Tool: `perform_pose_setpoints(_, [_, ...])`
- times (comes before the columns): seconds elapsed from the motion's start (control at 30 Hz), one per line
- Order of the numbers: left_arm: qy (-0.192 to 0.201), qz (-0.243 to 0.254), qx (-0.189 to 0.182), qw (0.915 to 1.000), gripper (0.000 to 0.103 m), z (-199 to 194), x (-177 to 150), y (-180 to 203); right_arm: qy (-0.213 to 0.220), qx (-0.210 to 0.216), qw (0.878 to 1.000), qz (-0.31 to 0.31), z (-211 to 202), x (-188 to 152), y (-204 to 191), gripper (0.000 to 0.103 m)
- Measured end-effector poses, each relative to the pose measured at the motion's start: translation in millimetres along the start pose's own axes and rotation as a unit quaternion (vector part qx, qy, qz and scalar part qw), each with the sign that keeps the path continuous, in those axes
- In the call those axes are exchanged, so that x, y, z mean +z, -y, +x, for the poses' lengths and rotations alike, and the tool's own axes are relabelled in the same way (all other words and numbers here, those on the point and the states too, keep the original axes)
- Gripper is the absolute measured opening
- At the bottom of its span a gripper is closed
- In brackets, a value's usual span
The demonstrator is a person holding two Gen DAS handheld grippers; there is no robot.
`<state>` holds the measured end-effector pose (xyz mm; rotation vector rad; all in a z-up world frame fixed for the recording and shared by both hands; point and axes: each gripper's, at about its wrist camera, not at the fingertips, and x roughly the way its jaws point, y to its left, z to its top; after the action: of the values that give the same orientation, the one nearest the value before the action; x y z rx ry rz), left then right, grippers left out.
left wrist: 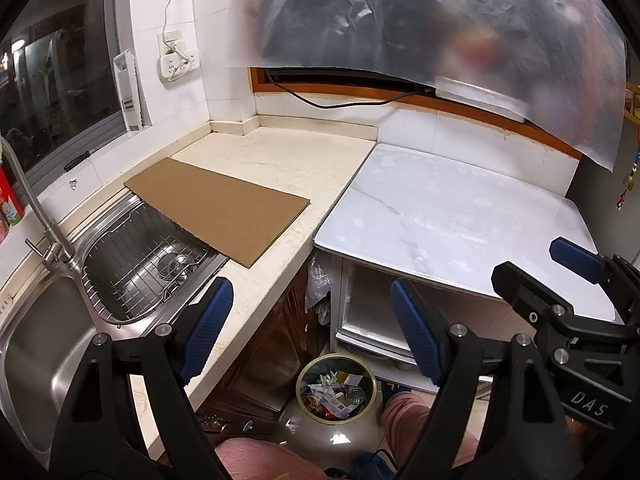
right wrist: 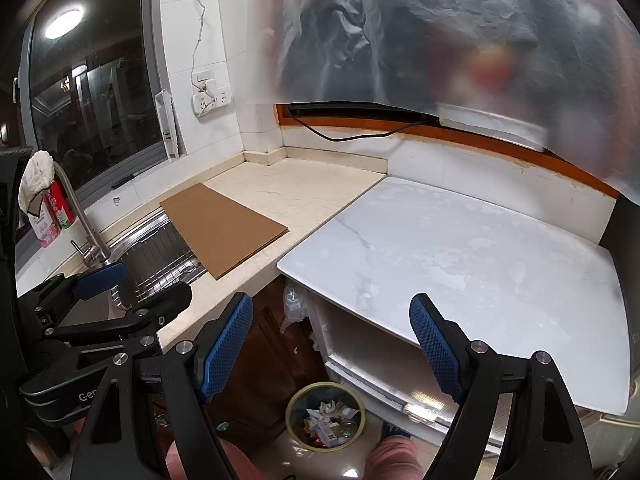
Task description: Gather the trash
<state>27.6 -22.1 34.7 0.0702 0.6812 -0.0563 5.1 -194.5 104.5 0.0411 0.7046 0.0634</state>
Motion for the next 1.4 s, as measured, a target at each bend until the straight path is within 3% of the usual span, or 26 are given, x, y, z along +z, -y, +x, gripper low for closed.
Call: perform_pose_setpoints(1.4, [-0.005,0.016,-0.020,0.9997,0.074,5,0,-20,-0.002,-0.002,1.000,0.008,2,-3,-8,0.082])
